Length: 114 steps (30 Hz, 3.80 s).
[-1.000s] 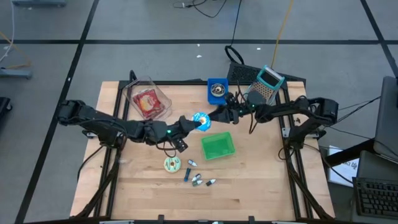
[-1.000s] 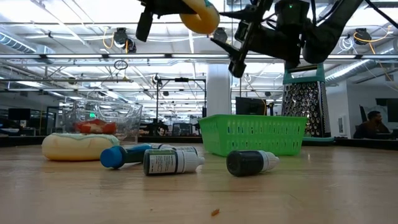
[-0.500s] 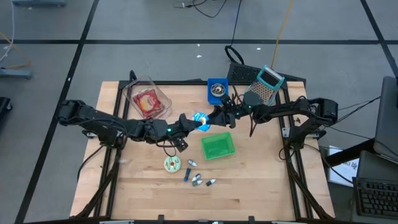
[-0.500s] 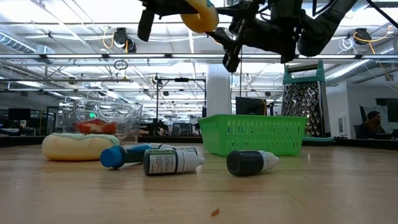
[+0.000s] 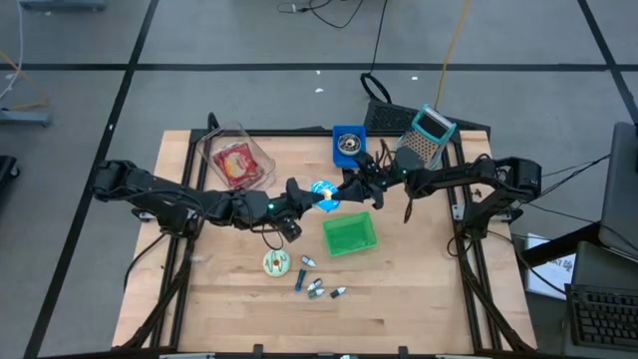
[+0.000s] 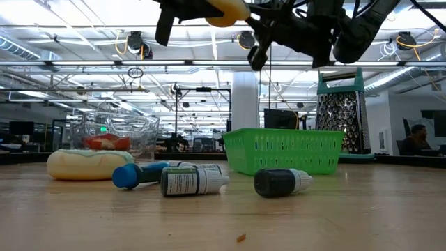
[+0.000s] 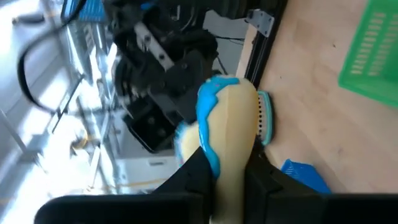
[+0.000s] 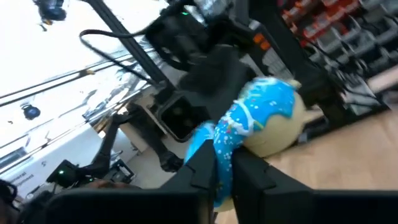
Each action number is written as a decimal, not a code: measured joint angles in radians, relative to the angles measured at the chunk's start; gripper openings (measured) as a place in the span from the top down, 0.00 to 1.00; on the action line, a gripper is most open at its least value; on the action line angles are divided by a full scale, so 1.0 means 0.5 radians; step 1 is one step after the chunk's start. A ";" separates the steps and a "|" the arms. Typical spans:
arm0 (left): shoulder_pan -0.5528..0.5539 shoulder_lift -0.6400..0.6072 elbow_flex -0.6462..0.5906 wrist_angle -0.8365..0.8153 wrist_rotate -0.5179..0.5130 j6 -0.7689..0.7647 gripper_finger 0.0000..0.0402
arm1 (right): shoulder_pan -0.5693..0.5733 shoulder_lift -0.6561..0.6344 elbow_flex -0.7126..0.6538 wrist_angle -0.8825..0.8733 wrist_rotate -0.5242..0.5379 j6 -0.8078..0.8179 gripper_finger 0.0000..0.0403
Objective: Pick & Place Food Item
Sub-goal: Put the blue donut into the blue bin
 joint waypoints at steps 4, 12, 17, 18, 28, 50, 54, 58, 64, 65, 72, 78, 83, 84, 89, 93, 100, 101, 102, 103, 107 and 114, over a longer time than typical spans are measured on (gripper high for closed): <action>0.047 -0.001 0.001 0.000 0.040 -0.447 0.88 | -0.013 -0.010 0.000 0.056 -0.027 0.001 0.98; 0.025 0.000 0.002 0.194 0.107 -1.614 0.85 | -0.029 -0.021 0.003 0.076 -0.051 0.011 0.97; -0.046 0.007 0.001 0.207 -0.109 -0.999 0.82 | -0.029 -0.021 0.004 0.062 -0.045 0.007 0.97; -0.058 0.030 0.002 0.215 -0.187 -0.845 0.81 | -0.029 -0.021 0.004 0.056 -0.042 0.007 0.97; -0.097 0.150 0.001 0.288 -0.752 -0.407 0.48 | -0.029 -0.020 0.004 0.037 -0.058 -0.023 0.97; 0.167 -0.397 0.001 -0.574 -0.288 -2.357 0.14 | -0.654 -0.019 0.042 -1.165 0.671 -0.715 0.97; 0.331 -0.448 0.001 -0.752 0.057 -2.514 0.15 | -0.779 -0.019 0.053 -1.436 1.098 -0.901 0.98; 0.418 -0.445 0.001 -0.759 0.149 -2.532 0.15 | -0.867 -0.019 0.056 -1.436 1.126 -0.919 0.98; 0.472 -0.403 -0.001 -0.751 0.156 -2.544 0.15 | -0.893 0.095 0.057 -1.372 1.207 -0.935 0.98; 0.477 -0.398 0.000 -0.747 0.156 -2.545 0.15 | -0.892 0.127 0.058 -1.345 1.207 -0.934 0.98; 0.482 -0.394 -0.001 -0.757 0.157 -2.553 0.15 | -0.891 0.331 0.058 -1.148 1.207 -0.883 0.98; 0.482 -0.394 -0.001 -0.761 0.156 -2.552 0.15 | -0.891 0.445 0.057 -1.018 1.207 -0.849 0.95; 0.482 -0.394 -0.001 -0.765 0.155 -2.552 0.15 | -0.890 0.472 0.056 -0.955 1.208 -0.935 0.90; 0.482 -0.393 -0.001 -0.772 0.155 -2.551 0.15 | -0.890 0.471 0.057 -0.935 1.208 -0.949 0.89; 0.482 -0.393 -0.001 -0.779 0.155 -2.551 0.15 | -0.890 0.472 0.058 -0.903 1.270 -0.991 0.84; 0.482 -0.393 -0.001 -0.790 0.155 -2.551 0.15 | -0.890 0.472 0.058 -0.917 1.276 -1.035 0.78; 0.482 -0.393 -0.001 -0.792 0.155 -2.551 0.15 | -0.889 0.472 0.058 -0.917 1.326 -1.049 0.65; 0.482 -0.393 -0.001 -0.792 0.155 -2.552 0.15 | -0.889 0.472 0.058 -0.917 1.327 -1.055 0.63; 0.482 -0.393 -0.001 -0.792 0.155 -2.553 0.15 | -0.889 0.472 0.058 -0.917 1.329 -1.064 0.62; 0.482 -0.393 -0.001 -0.792 0.155 -2.558 0.15 | -0.889 0.472 0.058 -0.913 1.328 -1.078 0.60; 0.482 -0.393 -0.001 -0.792 0.155 -2.558 0.15 | -0.889 0.472 0.058 -0.890 1.328 -1.108 0.56; 0.482 -0.393 -0.001 -0.792 0.154 -2.558 0.15 | -0.871 0.471 0.057 -0.885 1.449 -1.203 0.56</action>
